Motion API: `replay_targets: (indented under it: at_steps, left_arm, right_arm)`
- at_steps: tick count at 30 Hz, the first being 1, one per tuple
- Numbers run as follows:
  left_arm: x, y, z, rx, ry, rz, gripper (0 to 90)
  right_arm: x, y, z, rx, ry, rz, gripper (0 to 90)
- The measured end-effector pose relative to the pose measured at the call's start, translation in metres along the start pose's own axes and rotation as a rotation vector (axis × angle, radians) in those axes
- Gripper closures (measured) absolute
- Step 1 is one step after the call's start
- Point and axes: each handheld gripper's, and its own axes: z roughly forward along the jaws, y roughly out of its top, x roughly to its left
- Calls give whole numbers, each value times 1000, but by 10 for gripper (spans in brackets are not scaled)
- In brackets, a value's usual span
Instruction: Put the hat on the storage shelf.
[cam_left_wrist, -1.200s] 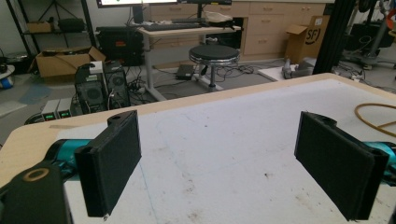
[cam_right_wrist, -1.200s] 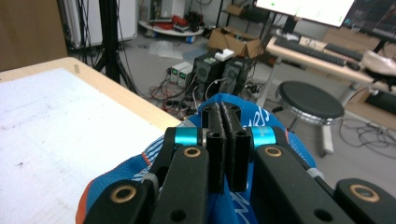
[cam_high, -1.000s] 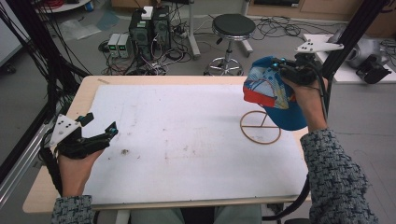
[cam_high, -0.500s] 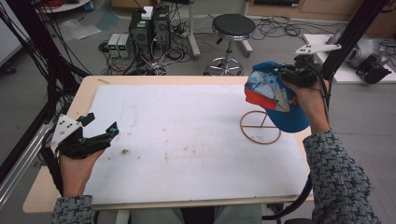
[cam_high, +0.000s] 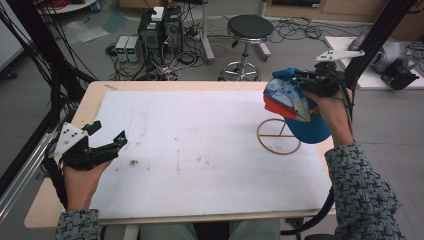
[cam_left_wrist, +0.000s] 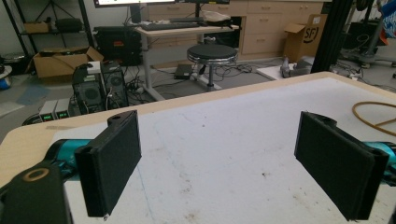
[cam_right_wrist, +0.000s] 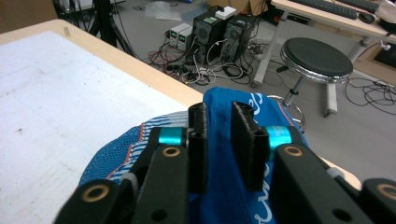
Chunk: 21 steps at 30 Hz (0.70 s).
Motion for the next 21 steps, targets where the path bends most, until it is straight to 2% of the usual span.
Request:
replay_targets:
  at_steps: [1,2,7,10,11,12,13,21]
  left_arm:
    - [0,0,0,0,1,2,148]
    - [0,0,0,0,1,1,148]
    - [1,0,0,3,2,2,148]
    - [0,0,0,2,1,2,148]
    - [0,0,0,1,1,1,148]
    - [0,0,0,1,1,1,148]
    - [0,0,0,0,1,1,148]
    - [0,0,0,5,-2,7,148]
  right_arm:
    - [0,0,-1,-1,1,8,712]
    - [-2,-1,-1,-13,-2,22,642]
    - [-5,-3,-3,-36,16,43,607]
    - [-7,-4,-4,-47,23,64,554]
    - [-7,-5,-4,-52,25,77,511]
    - [-7,-5,-4,-52,25,77,511]
    - [-8,-4,-5,-66,25,87,459]
    - [-12,-5,-11,-103,9,125,387]
